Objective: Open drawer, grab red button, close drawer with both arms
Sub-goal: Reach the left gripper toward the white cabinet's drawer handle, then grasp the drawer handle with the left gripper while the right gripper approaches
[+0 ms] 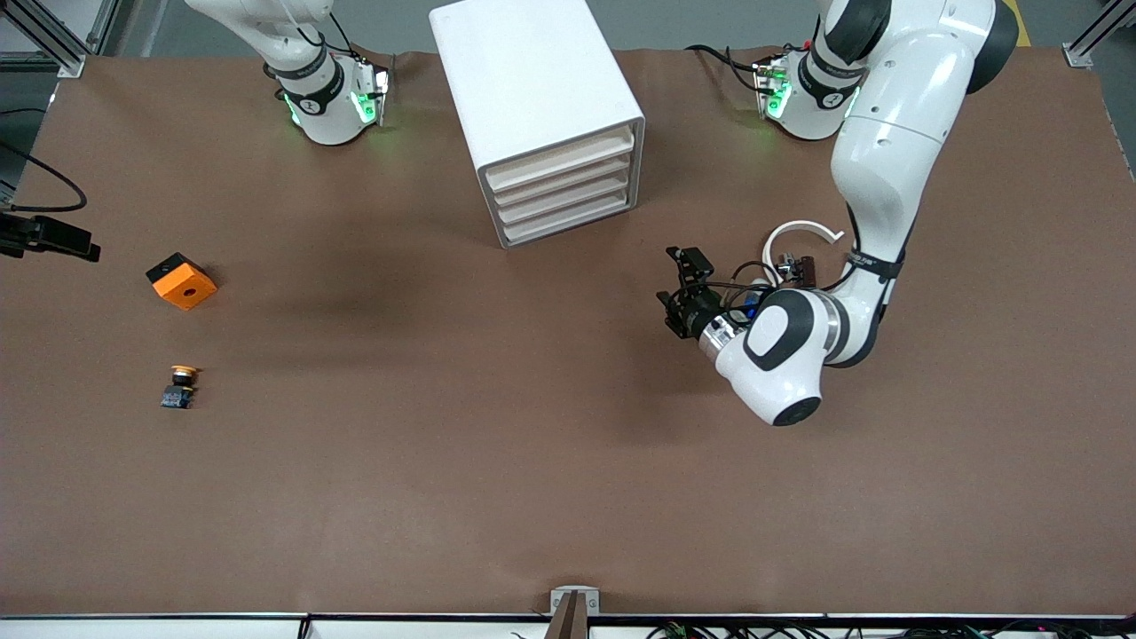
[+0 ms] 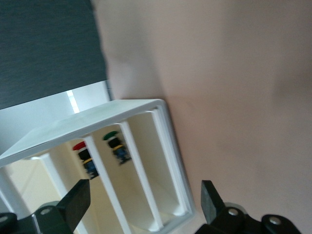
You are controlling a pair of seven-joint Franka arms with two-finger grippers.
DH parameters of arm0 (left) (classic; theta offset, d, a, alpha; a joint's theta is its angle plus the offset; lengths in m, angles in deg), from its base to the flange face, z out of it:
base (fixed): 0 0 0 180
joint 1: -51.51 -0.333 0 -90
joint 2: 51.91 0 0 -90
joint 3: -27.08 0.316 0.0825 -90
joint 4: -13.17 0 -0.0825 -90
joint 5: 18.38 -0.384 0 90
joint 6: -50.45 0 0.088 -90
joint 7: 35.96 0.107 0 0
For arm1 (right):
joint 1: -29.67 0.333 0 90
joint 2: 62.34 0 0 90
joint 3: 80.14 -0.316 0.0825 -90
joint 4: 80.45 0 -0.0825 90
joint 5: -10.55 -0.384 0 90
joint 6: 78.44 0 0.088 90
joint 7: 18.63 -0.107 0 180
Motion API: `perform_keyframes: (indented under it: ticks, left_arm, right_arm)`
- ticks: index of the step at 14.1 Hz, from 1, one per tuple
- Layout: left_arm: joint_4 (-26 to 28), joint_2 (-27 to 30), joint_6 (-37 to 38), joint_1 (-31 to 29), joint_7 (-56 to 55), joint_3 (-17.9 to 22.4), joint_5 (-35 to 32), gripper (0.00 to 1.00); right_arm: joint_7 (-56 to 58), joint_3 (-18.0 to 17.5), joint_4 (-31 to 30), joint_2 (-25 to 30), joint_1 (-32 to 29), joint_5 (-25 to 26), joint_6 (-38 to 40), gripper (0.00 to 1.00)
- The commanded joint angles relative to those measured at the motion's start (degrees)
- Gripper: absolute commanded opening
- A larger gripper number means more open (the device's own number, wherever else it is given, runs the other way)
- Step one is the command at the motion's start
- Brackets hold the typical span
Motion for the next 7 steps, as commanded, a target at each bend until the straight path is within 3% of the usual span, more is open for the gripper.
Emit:
perform_keyframes:
  ticks: [1,6,7]
  left_arm:
    - [-1.4,-2.5,5.3,-0.2,-4.3,-1.2,4.1,1.00]
    - [2.0,-2.9,11.9,2.8,-9.0,-1.7,8.6,0.99]
    - [2.6,-2.9,12.1,3.2,-9.6,-1.7,9.0,0.88]
  right_arm:
    - [-8.6,-0.3,0.7,-0.3,1.7,-0.8,1.6,1.00]
    - [-25.3,-0.3,0.7,0.0,9.8,-3.6,3.6,1.00]
    - [-29.3,-0.3,0.8,-0.1,12.0,-3.7,3.6,1.00]
